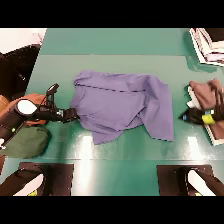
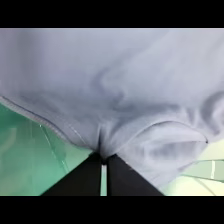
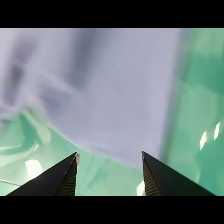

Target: Fold the shirts.

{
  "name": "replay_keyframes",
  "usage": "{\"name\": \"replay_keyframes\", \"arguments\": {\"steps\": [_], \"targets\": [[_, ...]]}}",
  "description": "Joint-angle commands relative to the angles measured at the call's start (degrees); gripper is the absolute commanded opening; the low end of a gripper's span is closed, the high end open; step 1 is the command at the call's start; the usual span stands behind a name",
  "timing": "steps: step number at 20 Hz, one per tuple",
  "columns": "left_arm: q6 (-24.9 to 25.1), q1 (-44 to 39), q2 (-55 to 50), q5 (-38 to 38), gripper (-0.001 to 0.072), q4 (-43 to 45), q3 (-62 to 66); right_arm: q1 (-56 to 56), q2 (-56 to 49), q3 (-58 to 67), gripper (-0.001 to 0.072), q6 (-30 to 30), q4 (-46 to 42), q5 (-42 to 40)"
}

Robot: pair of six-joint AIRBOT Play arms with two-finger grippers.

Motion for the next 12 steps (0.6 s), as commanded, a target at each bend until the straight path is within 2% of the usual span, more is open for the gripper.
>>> {"name": "replay_keyframes", "arguments": {"steps": [1, 3, 7, 9, 12], "targets": [[0.04, 0.02, 0.04, -0.44, 0.0024, 0.55, 1.64, -9.51, 2.32, -14.12, 0.0453, -3.15, 0.52, -0.72], [0.04, 0.02, 0.04, -0.68, 0.0024, 0.55, 1.64, -10.67, 2.32, -17.92, 0.0450, -4.17, 3.52, -4.68], [0.07, 0.02, 0.04, -0.94, 0.0025, 0.55, 1.64, -6.95, 2.29, -18.73, 0.0426, -3.74, 3.39, -9.84], [0.13, 0.02, 0.04, -0.94, 0.0024, 0.57, 1.64, -4.63, 0.61, -18.73, 0.0370, -3.32, 3.48, -10.84], [0.50, 0.02, 0.04, -1.66, 0.0025, 1.03, 1.64, -1.68, -3.96, -18.71, 0.0368, -3.34, 4.90, -12.31]]}}
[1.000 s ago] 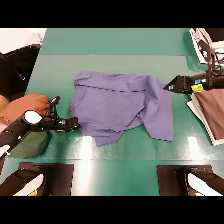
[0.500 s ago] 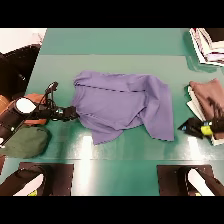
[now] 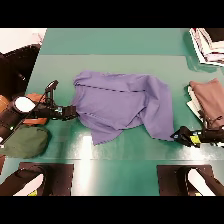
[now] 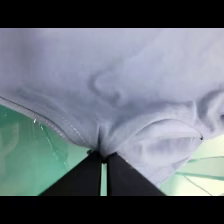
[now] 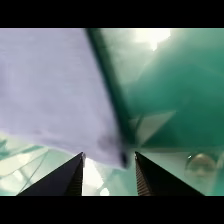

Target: Fold the shirts.

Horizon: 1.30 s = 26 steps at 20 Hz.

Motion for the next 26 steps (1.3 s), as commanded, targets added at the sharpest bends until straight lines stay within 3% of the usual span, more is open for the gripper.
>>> {"name": "replay_keyframes", "arguments": {"steps": [1, 3, 4, 8, 13, 17, 20, 24, 26], "targets": [[0.39, 0.02, 0.07, -0.96, 0.0025, 0.76, 0.04, 3.13, -3.89, -0.52, 0.0331, 0.00, 1.46, -3.98], [0.39, 0.02, 0.07, -1.90, 0.0024, 1.90, 0.07, 5.05, -4.50, -0.50, 0.0105, -0.11, 2.01, -5.18], [0.39, 0.02, 0.07, -2.86, 0.0024, 2.58, 0.09, 6.05, -3.91, -0.46, 0.0028, -0.13, 1.99, -5.29], [-0.13, 0.02, 1.07, -8.90, 0.0023, 7.76, 6.86, 7.50, 4.72, 8.31, 0.0019, -0.11, 1.99, -2.29], [-0.39, 0.02, 8.41, -13.73, 0.0024, 14.56, 34.07, 7.50, 12.33, 37.57, 0.0019, 0.09, 1.57, 0.37], [-1.84, 0.02, 9.40, -17.38, 0.0023, 20.04, 62.51, 7.48, 11.13, 63.28, 0.0018, 0.13, -0.63, 1.46], [-3.93, 0.02, 9.40, -17.33, 0.0023, 21.11, 79.54, 7.50, 7.52, 81.26, 0.0019, 2.73, -7.96, 6.08], [-6.19, 0.02, 9.40, -16.57, 0.0022, 21.11, 87.91, 7.50, 2.58, 98.92, 0.0018, 4.28, -16.81, 14.01], [-6.58, 0.02, 8.94, -16.79, 0.0023, 21.16, 87.60, 7.50, 2.16, 100.87, 0.0018, 4.85, -18.27, 15.04]]}}
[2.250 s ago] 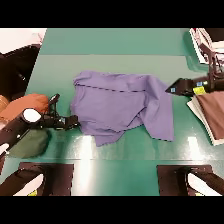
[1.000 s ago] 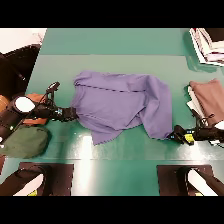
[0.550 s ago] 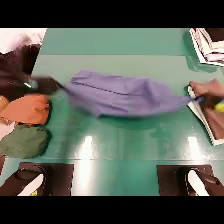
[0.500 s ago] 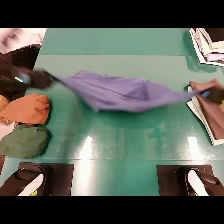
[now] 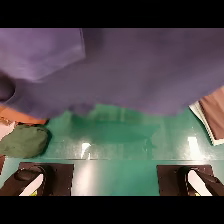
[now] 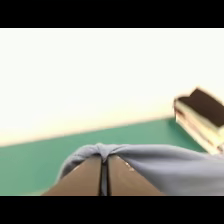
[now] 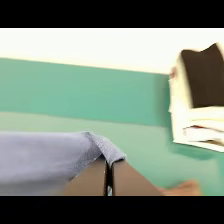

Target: Fold the shirts.

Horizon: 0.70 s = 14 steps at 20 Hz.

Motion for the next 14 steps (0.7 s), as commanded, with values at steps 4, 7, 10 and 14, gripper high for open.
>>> {"name": "replay_keyframes", "arguments": {"steps": [4, 7, 10, 14], "targets": [[-1.36, 0.02, -2.16, -0.96, 0.0023, 6.10, -6.99, 0.04, -2.05, -1.90, 0.0017, 1.25, -5.20, 3.67], [-0.81, 0.02, -7.50, -2.45, 0.0024, 9.38, -19.63, 0.07, -7.54, -9.81, 0.0017, 1.25, -5.05, 5.99], [-0.48, 0.02, -16.59, -1.20, 0.0025, 9.20, -29.46, 0.07, -16.02, -16.76, 0.0017, 1.44, -4.72, 5.90], [-0.46, 0.04, -32.28, 5.42, 0.0025, 7.80, -32.26, 2.69, -30.23, -23.47, 0.0018, 1.40, -4.76, 3.28]]}}
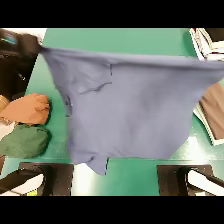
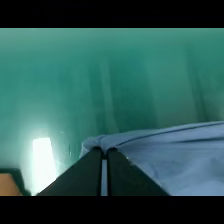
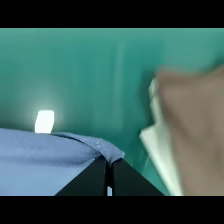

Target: Fold the shirts.

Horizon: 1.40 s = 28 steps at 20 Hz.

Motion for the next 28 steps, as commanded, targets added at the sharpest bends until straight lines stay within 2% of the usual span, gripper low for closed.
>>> {"name": "replay_keyframes", "arguments": {"steps": [1, 5, 8, 10, 14, 18, 22, 23, 24, 25, 28], "targets": [[0.17, 0.07, -12.55, 7.69, 0.0025, -0.55, -3.32, 2.40, -12.15, -5.11, 0.0017, 0.02, 0.11, -3.72], [0.20, 0.70, -20.68, 18.82, 0.0025, -0.63, -1.79, 5.99, -23.67, 0.96, 0.0018, 0.02, 0.11, -10.93], [0.15, 2.10, -22.08, 23.32, 0.0025, -1.07, -0.92, 7.72, -27.93, 9.07, 0.0017, 0.02, 0.07, -12.81], [0.17, 3.69, -21.77, 20.37, 0.0025, -1.25, -0.48, 7.98, -28.44, 11.96, 0.0017, 0.02, 0.04, -12.55], [0.85, 5.53, -21.07, 3.89, 0.0025, -1.25, -1.84, 7.96, -24.68, 6.08, 0.0017, 0.09, -0.31, -9.99], [3.19, 5.11, -21.09, 5.31, 0.0026, -4.85, -10.73, 8.09, -20.46, -9.33, 0.0018, 0.09, 0.20, -14.93], [3.17, 5.11, -21.09, 9.31, 0.0026, -8.15, -18.12, 7.93, -20.26, -16.83, 0.0021, 0.11, 6.03, -17.68], [3.17, 5.11, -21.09, 8.79, 0.0043, -8.11, -18.34, 7.96, -20.26, -16.98, 0.0062, 0.11, 6.84, -17.75], [3.17, 5.11, -20.94, 8.31, 0.0278, -8.15, -18.34, 7.96, -20.22, -16.74, 0.0265, 0.11, 7.82, -17.90], [3.17, 5.11, -20.59, 7.37, 0.0494, -8.13, -18.32, 7.96, -20.22, -15.91, 0.0413, 0.11, 8.31, -17.11], [3.21, 5.18, -16.35, 1.07, 0.0501, -5.60, -18.47, 7.93, -18.10, -13.92, 0.0417, 0.07, 8.72, -11.87]]}}
